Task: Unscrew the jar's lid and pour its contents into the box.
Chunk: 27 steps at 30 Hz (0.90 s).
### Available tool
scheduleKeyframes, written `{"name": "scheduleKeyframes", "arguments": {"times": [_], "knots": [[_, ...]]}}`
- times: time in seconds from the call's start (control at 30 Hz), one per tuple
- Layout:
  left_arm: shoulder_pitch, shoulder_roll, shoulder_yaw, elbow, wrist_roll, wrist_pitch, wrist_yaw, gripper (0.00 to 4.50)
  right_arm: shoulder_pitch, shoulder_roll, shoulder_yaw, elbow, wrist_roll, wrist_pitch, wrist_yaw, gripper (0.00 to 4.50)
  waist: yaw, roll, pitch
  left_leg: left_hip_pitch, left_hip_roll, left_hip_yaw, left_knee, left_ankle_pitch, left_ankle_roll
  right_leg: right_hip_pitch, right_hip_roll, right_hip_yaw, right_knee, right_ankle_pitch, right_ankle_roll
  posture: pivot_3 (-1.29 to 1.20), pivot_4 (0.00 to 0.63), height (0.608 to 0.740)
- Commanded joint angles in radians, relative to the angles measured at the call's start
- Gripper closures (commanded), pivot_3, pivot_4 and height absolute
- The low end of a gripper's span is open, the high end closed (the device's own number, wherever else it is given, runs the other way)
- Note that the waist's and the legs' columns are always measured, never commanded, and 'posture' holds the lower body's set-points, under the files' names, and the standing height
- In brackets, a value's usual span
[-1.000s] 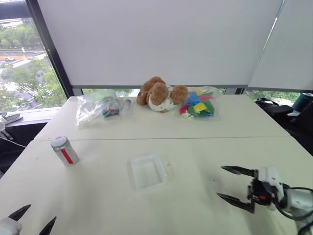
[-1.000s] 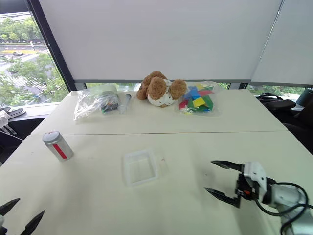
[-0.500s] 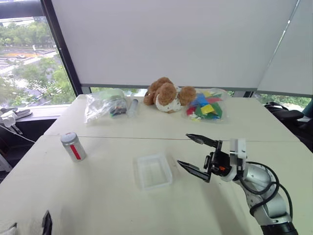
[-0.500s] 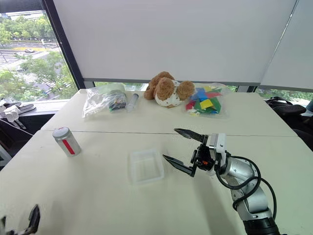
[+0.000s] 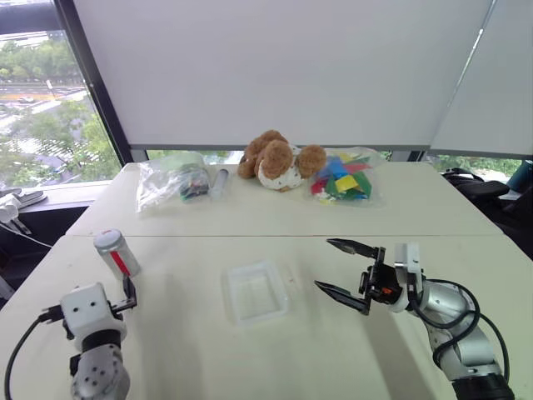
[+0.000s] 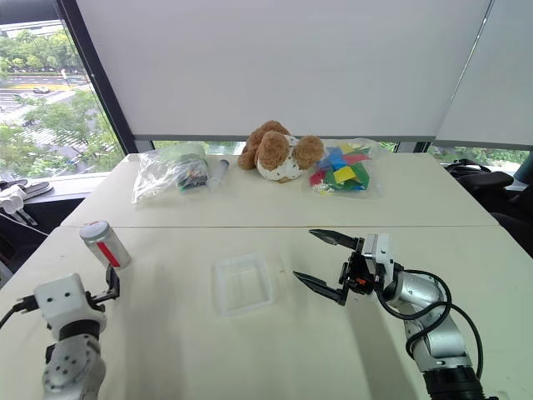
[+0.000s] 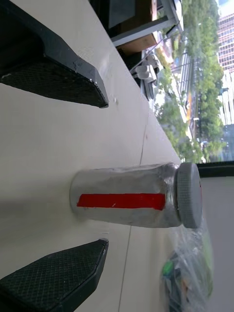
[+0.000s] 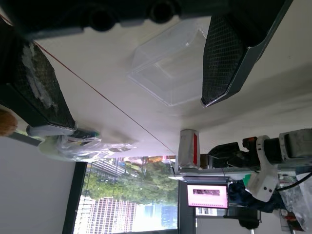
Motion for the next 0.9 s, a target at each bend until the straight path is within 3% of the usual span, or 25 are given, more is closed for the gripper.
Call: {"name": "scheduleKeyframes", "arguments": {"times": [0.03,0.43,0.87,0.9], "knots": [[-0.050,-0.001,-0.005,0.028,0.033,-0.002,0.041,0.07,-0.006,-0.004,-0.021,-0.010,0.006,-0.030,0.010,0.00,0.000,0.000,0.000,0.000,0.000,0.000,0.000,0.000,0.000,0.000,0.000,0.000,0.000,0.000,0.000,0.00,0.150,0.740],[-0.288,0.095,0.007,0.341,0.009,-0.094,0.007,0.07,0.047,0.007,-0.018,-0.018,0.004,-0.067,0.011,0.00,0.010,0.000,0.000,0.000,0.000,0.000,0.001,0.000,-0.001,0.000,0.000,0.000,0.001,0.001,0.001,0.00,0.150,0.740],[-0.431,0.161,0.015,0.585,0.019,-0.204,0.041,0.07,0.072,0.008,-0.015,-0.038,-0.004,-0.072,-0.011,0.00,0.010,0.000,0.000,0.000,-0.001,0.000,0.001,0.001,-0.001,0.000,0.000,0.000,0.002,0.002,0.003,0.00,0.150,0.740],[-0.442,0.165,0.013,0.606,0.019,-0.211,0.041,0.31,0.073,0.007,-0.016,-0.039,-0.004,-0.072,-0.012,0.00,0.010,0.000,0.000,0.000,-0.001,0.000,0.001,0.001,-0.001,0.000,0.000,0.000,0.002,0.002,0.003,0.00,0.150,0.740]]}}
